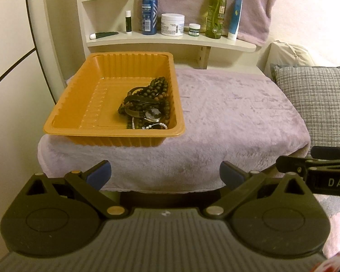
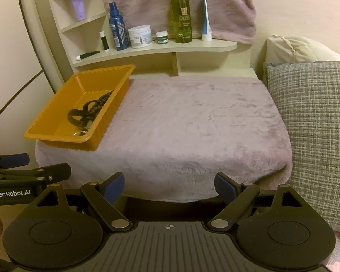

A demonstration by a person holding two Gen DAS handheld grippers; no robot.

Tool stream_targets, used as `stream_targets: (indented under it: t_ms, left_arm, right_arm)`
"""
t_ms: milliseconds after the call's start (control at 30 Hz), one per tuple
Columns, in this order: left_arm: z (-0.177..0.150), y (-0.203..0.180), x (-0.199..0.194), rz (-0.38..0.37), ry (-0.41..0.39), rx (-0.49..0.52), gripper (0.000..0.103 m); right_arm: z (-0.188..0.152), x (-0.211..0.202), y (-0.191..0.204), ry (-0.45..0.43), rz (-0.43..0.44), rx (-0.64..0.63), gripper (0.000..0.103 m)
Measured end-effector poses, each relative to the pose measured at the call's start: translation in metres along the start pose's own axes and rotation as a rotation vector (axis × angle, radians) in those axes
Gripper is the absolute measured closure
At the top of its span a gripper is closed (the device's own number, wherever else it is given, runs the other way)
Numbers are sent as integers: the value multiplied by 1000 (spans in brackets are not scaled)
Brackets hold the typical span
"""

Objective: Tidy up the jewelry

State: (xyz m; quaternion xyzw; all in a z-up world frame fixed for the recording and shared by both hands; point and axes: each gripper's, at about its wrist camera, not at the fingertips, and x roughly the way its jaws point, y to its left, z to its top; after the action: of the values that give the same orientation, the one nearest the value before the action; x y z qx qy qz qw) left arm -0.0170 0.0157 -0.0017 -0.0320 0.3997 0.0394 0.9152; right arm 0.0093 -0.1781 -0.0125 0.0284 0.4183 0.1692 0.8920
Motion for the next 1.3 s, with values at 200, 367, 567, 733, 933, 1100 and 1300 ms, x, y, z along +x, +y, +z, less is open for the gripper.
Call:
stream_targets:
  t_ms: [200,367,567,733,933,1100,1300]
  left_arm:
    - [0,1,-1,-1,-5,-4,2]
    - [-1,1,-1,-2,-8,-6,2]
    - [-1,1,-1,-2,-9,-8,2]
    - [0,1,-2,-3,-10,-10,2]
    - [0,1,-2,-3,-11,-9,2]
    - [-1,1,-2,-3,-11,-10,2]
    - [0,2,-3,-4,-14,-10,2]
  right_arm:
    - [-1,0,2,1,-1,-2,17]
    - [0,0,0,0,2,-7,17]
    - [-1,0,0,0,1,-8,17]
    - [-1,0,0,0,2,-8,17]
    - [-1,0,0,0,2,-9,17]
    - [-1,0,1,0,2,-8,17]
    - [-1,0,1,0,2,-9,17]
